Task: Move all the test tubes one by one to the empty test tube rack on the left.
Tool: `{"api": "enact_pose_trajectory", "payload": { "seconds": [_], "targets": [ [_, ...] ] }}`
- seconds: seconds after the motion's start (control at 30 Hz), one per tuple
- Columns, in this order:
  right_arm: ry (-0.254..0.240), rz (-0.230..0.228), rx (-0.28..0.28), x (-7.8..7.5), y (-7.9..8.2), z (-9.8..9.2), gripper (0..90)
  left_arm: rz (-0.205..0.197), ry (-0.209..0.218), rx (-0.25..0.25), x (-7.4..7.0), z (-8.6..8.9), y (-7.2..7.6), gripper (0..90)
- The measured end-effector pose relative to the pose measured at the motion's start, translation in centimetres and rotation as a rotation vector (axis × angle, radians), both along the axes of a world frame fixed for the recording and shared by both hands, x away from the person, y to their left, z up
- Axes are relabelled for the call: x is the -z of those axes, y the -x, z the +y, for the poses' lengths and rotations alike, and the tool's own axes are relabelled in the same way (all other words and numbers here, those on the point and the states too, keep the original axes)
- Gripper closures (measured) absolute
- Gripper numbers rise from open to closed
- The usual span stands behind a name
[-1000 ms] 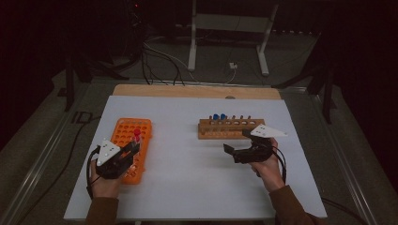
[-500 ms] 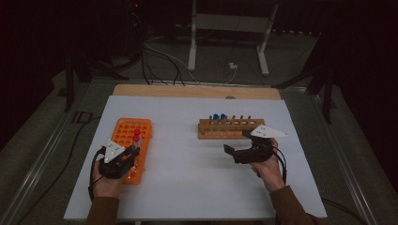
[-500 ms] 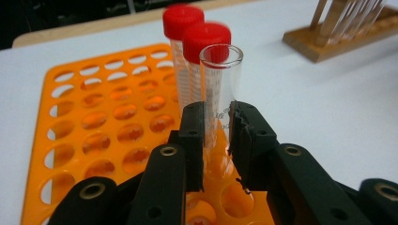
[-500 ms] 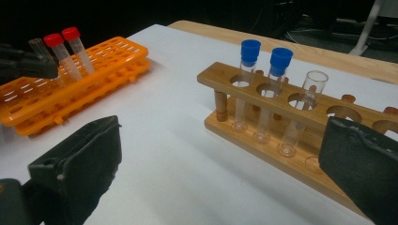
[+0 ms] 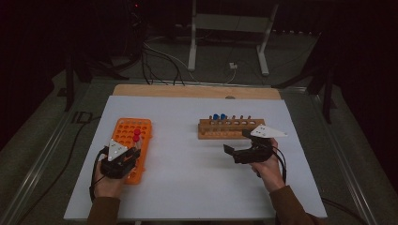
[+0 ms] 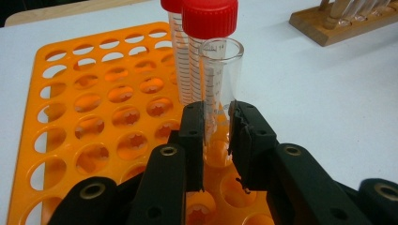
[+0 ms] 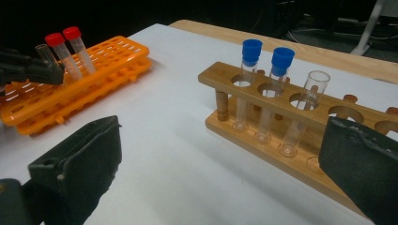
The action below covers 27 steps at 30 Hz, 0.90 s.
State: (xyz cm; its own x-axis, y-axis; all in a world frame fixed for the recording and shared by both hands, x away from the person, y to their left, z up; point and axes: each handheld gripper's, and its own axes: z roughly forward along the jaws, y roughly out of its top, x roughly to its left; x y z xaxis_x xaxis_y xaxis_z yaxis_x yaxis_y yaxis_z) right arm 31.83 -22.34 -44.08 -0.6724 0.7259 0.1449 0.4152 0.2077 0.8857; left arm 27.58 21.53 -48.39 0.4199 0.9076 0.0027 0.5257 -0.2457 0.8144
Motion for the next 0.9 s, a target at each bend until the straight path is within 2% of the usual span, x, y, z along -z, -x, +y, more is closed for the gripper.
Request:
{"api": "enact_pose_trajectory", "payload": {
  "seconds": [0.4, 0.53, 0.77, 0.83, 0.9],
  "targets": [
    [-0.003, -0.001, 0.002, 0.0, 0.0, 0.0, 0.1, 0.015, -0.016, 0.002, 0.1, -0.3, 0.2, 75.6],
    [-0.005, -0.002, 0.007, 0.0, -0.1, -0.1, 0.1, 0.018, 0.004, 0.010, 0.0, -0.2, 0.3, 74.2],
    [0.006, -0.009, 0.028, -0.2, -0.3, -0.5, 0.1, -0.024, 0.058, 0.016, -1.0, -0.3, 0.9, 53.3],
    [0.016, -0.015, 0.036, -0.2, -0.3, -0.5, 0.0, -0.046, 0.074, 0.006, -1.4, -0.4, 1.1, 47.0],
    [0.022, -0.021, 0.044, -0.4, -0.4, -0.5, 0.1, -0.076, 0.069, 0.002, -1.8, -0.6, 1.4, 38.7]
  ]
}}
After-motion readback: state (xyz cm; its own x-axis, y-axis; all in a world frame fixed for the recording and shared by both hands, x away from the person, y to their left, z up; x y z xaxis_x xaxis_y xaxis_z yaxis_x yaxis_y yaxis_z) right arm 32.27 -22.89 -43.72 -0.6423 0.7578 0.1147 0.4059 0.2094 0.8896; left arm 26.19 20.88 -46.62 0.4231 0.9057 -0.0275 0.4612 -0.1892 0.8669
